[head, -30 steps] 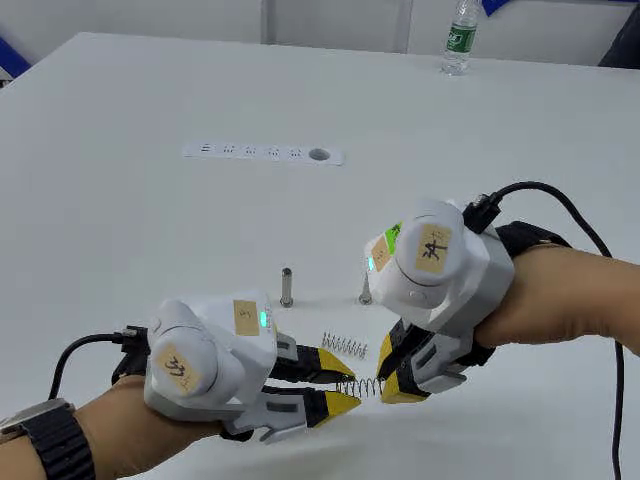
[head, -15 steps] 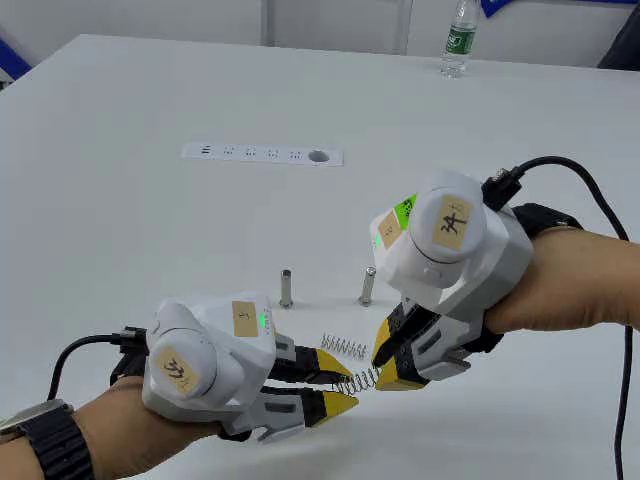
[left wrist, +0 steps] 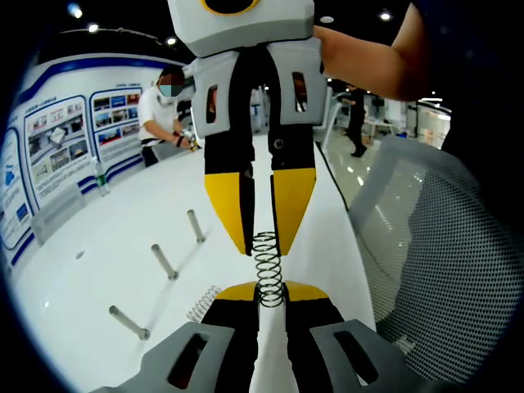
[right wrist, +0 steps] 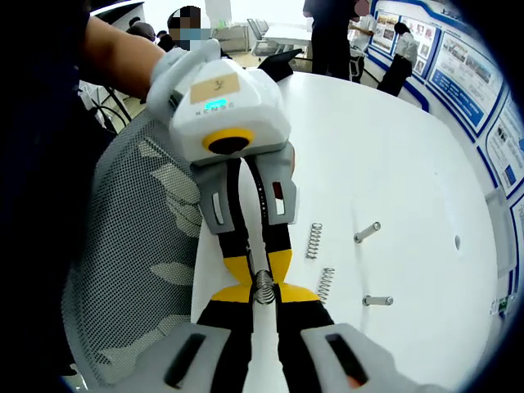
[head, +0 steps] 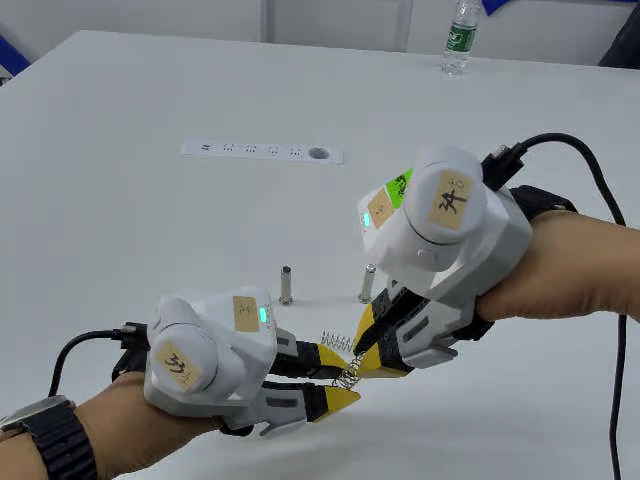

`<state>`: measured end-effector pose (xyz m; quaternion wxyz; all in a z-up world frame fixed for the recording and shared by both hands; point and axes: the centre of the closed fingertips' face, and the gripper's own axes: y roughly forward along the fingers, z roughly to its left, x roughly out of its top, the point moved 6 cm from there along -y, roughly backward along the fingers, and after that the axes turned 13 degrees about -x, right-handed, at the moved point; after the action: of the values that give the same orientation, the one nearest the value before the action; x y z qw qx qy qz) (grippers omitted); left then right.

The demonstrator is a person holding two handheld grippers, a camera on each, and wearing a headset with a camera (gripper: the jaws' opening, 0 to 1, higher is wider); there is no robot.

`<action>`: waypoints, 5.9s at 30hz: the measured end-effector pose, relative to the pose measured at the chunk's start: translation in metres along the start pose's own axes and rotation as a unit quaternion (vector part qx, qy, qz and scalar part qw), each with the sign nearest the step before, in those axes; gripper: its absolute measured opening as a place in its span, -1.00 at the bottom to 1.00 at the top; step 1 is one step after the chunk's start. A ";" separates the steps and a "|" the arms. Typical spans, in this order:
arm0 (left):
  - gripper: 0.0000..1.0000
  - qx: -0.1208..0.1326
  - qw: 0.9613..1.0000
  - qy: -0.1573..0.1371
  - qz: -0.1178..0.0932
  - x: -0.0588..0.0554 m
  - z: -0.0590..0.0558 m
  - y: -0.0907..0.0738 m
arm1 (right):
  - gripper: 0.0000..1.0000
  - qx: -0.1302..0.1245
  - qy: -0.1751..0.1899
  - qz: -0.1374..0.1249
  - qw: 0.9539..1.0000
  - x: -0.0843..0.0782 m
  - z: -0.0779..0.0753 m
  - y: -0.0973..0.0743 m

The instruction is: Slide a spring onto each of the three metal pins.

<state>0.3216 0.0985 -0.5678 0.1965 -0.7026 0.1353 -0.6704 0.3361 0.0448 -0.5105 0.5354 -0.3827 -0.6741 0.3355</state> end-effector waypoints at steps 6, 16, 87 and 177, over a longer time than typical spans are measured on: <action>-0.78 0.000 1.000 0.000 -0.001 0.000 0.000 0.002 | -0.78 -0.002 -0.007 0.003 1.000 0.001 0.000 0.000; -0.75 0.003 1.000 0.006 -0.004 0.003 0.001 0.004 | -0.78 -0.009 -0.011 0.018 1.000 -0.002 -0.001 -0.001; 0.12 0.143 0.985 -0.088 -0.037 -0.030 0.022 -0.077 | -0.78 -0.124 0.054 0.160 0.978 -0.095 -0.133 -0.028; 0.09 0.147 0.985 -0.080 -0.032 -0.027 0.023 -0.081 | -0.59 -0.102 0.070 0.114 0.986 -0.067 -0.083 0.018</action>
<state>0.3364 0.1847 -0.5558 0.2867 -0.7213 -0.0032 -0.6305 0.4295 -0.0018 -0.5403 0.4978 -0.5319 -0.6177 0.2963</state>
